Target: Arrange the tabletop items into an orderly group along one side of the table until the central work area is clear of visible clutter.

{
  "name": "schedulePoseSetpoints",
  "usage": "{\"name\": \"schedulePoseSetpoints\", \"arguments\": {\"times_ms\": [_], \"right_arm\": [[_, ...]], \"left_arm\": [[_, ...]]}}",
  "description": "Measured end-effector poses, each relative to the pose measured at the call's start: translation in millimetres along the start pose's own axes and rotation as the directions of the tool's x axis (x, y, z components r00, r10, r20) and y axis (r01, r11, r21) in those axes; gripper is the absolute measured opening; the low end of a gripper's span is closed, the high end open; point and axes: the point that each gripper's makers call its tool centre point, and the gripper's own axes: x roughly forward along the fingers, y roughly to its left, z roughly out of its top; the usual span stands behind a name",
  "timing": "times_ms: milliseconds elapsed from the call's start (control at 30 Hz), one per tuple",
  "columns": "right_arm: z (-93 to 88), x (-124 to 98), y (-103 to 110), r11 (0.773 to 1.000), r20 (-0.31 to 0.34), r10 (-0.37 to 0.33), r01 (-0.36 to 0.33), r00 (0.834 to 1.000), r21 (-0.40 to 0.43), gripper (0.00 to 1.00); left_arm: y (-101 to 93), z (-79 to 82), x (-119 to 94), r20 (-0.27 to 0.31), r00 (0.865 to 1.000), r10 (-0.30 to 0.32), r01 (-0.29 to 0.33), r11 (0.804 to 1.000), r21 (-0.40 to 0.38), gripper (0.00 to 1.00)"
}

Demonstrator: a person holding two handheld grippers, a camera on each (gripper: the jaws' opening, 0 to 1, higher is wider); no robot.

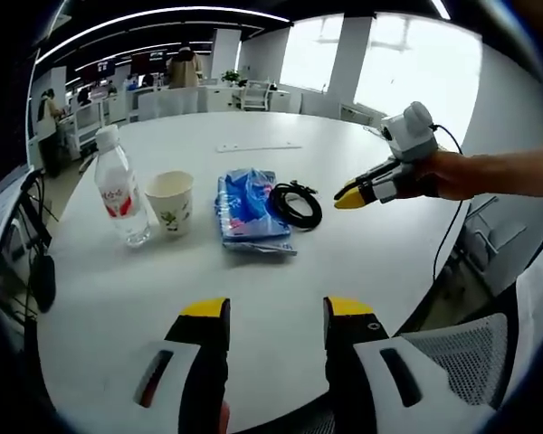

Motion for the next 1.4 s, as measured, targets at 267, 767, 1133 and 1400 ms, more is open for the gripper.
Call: {"name": "schedulePoseSetpoints", "arguments": {"times_ms": [267, 767, 1133, 1400], "right_arm": [[-11.9, 8.0, 2.6, 0.999, -0.006, 0.015, -0.015, 1.0, 0.029, 0.15], [15.2, 33.9, 15.1, 0.998, 0.0, 0.067, -0.067, 0.998, 0.014, 0.18], [31.1, 53.8, 18.5, 0.997, -0.016, 0.083, -0.083, 0.996, 0.006, 0.18], [37.6, 61.6, 18.5, 0.996, -0.021, 0.084, -0.084, 0.996, 0.011, 0.18]], "left_arm": [[-0.6, 0.0, -0.4, -0.006, 1.0, -0.002, 0.002, 1.0, 0.009, 0.41], [16.4, 6.4, -13.7, 0.005, 0.999, 0.04, -0.041, 0.999, 0.019, 0.43], [21.9, 4.1, -20.6, 0.017, 0.998, 0.056, -0.056, 0.998, 0.008, 0.44], [24.3, 2.8, -23.1, 0.023, 0.998, 0.059, -0.059, 0.998, -0.002, 0.44]]}}
